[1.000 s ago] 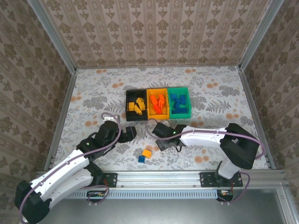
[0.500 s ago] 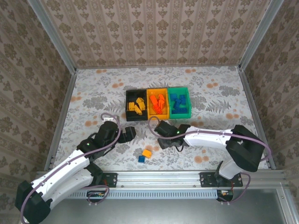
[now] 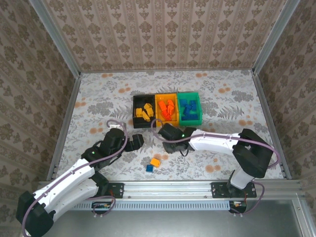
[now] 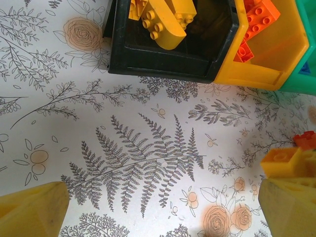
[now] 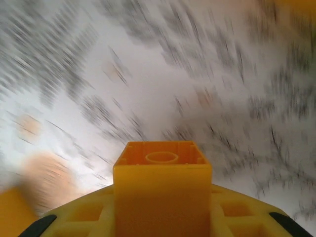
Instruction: Sort the legos into containers by color
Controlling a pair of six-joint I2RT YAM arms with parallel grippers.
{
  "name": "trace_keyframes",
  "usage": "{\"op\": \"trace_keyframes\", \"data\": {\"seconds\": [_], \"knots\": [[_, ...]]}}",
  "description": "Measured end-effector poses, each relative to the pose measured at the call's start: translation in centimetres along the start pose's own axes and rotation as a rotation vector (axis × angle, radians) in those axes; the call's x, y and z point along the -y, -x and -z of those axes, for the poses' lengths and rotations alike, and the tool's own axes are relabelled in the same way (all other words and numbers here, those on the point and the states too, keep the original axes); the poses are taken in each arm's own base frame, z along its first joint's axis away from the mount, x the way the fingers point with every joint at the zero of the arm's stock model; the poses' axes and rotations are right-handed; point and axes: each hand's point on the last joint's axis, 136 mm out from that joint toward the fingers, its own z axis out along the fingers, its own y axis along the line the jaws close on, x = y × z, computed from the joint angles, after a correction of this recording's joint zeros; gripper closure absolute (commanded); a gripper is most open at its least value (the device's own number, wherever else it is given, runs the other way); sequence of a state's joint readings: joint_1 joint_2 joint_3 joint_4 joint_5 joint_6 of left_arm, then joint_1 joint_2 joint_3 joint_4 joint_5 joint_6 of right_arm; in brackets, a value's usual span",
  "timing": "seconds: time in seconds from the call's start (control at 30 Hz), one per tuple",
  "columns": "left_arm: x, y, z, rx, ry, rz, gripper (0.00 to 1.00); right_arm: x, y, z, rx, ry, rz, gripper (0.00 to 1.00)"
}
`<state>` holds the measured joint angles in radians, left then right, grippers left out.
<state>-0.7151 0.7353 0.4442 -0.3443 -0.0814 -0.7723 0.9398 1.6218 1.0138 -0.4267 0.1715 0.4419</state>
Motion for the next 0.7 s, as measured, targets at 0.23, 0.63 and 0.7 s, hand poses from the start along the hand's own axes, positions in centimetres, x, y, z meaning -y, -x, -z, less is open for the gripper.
{"op": "trace_keyframes", "data": {"seconds": [0.23, 0.63, 0.7], "knots": [[-0.1, 0.1, 0.4, 0.017, -0.013, 0.019, 0.0, -4.2, 13.5, 3.9, 0.252, 0.121, -0.039, 0.7], [-0.4, -0.1, 1.7, 0.046, -0.043, 0.034, 0.0, -1.6, 20.3, -4.2, 0.214, 0.032, -0.109, 0.3], [-0.5, -0.2, 1.7, 0.042, -0.039, 0.033, 0.0, -1.5, 20.2, -4.4, 0.208, 0.026, -0.105, 0.23]]}}
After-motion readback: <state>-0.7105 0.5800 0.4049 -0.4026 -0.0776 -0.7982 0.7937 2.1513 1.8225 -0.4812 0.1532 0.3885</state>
